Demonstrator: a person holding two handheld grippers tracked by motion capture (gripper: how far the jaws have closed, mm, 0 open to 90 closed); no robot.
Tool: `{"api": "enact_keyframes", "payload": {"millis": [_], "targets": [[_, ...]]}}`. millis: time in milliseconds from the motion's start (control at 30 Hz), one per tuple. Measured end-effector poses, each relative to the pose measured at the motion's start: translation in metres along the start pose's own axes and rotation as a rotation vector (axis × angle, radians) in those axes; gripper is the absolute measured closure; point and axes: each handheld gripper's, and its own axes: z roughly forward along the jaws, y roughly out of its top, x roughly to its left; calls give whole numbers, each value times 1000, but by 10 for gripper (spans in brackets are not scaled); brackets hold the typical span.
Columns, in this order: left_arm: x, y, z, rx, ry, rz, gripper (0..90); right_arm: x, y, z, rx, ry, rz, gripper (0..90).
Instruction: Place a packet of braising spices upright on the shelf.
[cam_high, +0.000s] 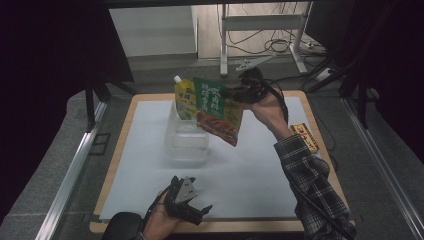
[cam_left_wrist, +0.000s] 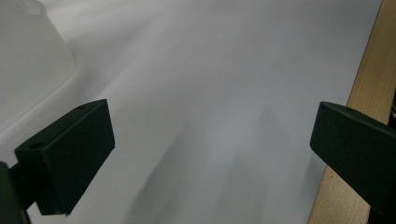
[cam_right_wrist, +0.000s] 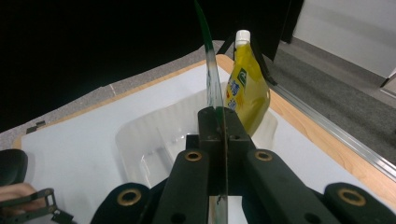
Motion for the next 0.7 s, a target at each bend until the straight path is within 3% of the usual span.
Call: {"api": "enact_keyframes", "payload": {"millis": [700], "targets": [[-1, 0, 0, -3, -8, 13, 0, 7, 25, 53, -19, 43, -32, 888]]}}
